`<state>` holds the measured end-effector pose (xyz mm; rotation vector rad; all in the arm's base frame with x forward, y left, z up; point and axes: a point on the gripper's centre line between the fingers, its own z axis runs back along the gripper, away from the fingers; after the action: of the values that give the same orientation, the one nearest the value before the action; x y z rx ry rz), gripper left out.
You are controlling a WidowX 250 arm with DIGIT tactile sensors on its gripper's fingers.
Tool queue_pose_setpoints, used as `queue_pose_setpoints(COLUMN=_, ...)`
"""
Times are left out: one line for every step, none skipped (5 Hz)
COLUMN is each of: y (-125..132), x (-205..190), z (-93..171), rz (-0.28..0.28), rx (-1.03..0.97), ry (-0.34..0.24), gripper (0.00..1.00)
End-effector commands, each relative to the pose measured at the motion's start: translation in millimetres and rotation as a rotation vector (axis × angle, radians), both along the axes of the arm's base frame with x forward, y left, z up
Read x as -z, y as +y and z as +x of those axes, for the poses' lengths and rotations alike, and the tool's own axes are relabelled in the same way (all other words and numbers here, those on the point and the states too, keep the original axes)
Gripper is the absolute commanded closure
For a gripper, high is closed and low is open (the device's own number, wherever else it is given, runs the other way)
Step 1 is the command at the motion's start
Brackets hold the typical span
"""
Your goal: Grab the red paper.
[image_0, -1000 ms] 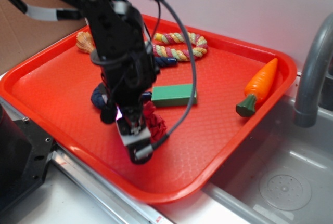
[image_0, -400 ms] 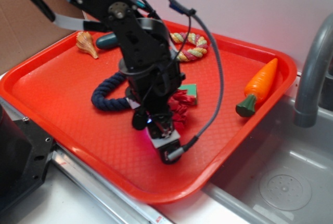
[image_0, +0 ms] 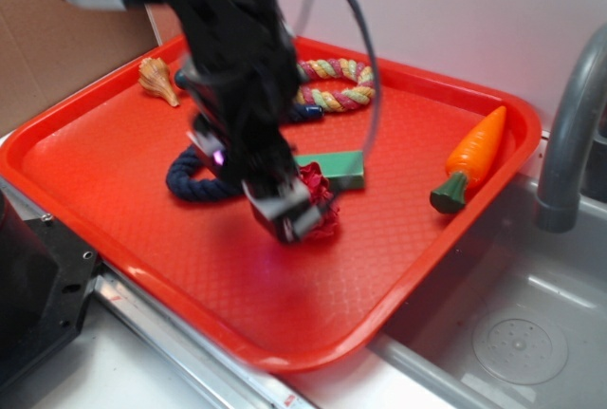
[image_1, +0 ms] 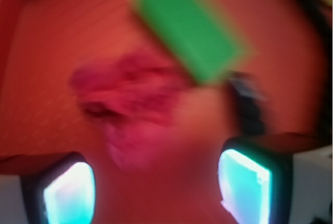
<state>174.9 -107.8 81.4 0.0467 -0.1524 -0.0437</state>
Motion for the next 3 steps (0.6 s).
queue_pose_setpoints(y=-8.8, x=-30.7, z=3.9, rz=-0.07, rx=-0.352, ry=-0.054, gripper=0.0)
queue_pose_setpoints(y=-16.7, x=-8.4, z=11.5, rz=-0.109, rx=-0.324, ry=-0.009, gripper=0.0)
queue_pose_setpoints(y=-25.2, x=16.7, z=13.7, rz=-0.13, rx=-0.275, ry=0.047, gripper=0.0)
